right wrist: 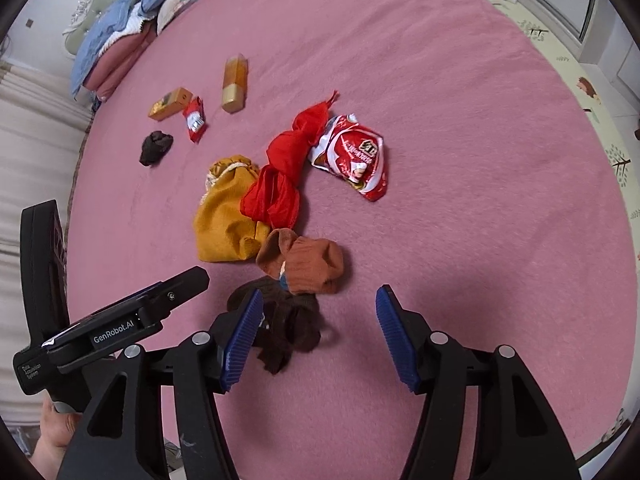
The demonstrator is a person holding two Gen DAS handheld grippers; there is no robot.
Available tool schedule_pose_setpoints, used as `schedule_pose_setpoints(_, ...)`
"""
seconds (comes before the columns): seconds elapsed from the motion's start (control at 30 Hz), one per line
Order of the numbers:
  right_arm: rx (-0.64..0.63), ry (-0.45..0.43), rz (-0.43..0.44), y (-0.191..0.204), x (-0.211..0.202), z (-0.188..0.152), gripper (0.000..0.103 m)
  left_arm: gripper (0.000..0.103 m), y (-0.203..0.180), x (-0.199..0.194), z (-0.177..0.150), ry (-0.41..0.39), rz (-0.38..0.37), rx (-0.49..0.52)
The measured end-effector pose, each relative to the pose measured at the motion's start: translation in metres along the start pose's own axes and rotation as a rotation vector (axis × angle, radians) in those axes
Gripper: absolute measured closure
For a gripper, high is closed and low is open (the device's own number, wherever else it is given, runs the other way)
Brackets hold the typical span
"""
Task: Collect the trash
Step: 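Grasp the yellow drawstring bag with the left tool while the right tool grasps the brown sock, then carry the yellow bag and brown sock over the yellow bucket with both tools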
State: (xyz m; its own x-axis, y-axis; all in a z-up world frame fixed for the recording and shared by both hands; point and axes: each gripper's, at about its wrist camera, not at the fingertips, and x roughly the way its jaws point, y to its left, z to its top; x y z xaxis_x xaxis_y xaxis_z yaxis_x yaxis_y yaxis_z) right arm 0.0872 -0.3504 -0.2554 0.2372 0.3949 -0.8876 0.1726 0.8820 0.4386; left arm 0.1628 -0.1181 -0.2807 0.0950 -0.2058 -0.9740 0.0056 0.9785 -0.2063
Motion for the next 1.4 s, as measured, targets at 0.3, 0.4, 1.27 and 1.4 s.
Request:
schedule_pose_setpoints(0.3,0.047,0.088,-0.009,-0.007,0.054,0.015,0.039,0.013,0.016,0.046,0.027,0.050,0.039,0.013)
schedule_pose_setpoints(0.4,0.068,0.116,0.002,-0.008,0.069,0.016,0.039,0.013,0.020,0.060,0.036,0.069,0.038,0.027)
schedule_pose_setpoints(1.27,0.004,0.113,0.029,0.001,0.062,0.016,0.070,0.067,0.031,0.050,0.034,0.055,0.045,-0.123)
schedule_pose_setpoints(1.4,-0.002,0.078,0.031,-0.001,0.039,0.010,0.070,0.066,0.029,0.027,0.019,0.036,0.033,-0.123)
